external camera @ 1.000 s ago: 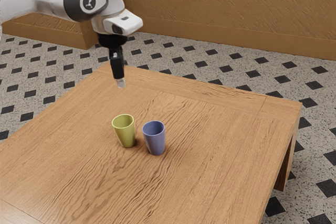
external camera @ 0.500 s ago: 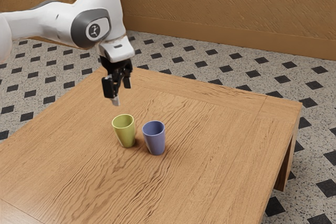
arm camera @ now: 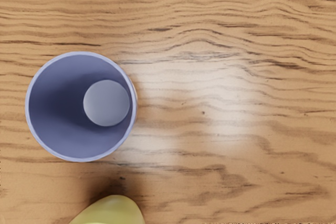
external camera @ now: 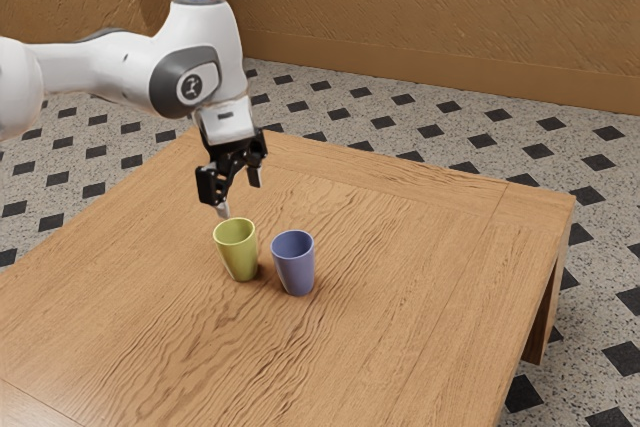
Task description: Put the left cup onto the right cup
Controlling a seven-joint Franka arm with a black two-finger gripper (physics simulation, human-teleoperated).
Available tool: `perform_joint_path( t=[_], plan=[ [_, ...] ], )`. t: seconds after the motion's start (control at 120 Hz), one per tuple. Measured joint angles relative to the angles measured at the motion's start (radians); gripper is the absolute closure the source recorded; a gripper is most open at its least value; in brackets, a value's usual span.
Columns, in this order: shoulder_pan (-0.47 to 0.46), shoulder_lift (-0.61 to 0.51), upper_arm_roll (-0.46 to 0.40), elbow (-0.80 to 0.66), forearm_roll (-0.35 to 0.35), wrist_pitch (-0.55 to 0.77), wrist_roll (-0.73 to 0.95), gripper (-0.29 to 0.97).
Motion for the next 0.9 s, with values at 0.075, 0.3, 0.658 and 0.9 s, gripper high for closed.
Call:
perform_joint_path(
  t=[0.075,0.3,0.658,0.9],
  plan=[
    [0.0,0.001,0.0,-0.007,0.001,0.014,0.017,0.0],
    [0.003,0.002,0.0,-0.021,0.003,0.043,0.055,0.0],
    [0.051,0.001,0.0,-0.038,0.002,0.076,0.08,0.0],
    [0.077,0.002,0.0,-0.051,0.003,0.083,0.086,0.0]
  ],
)
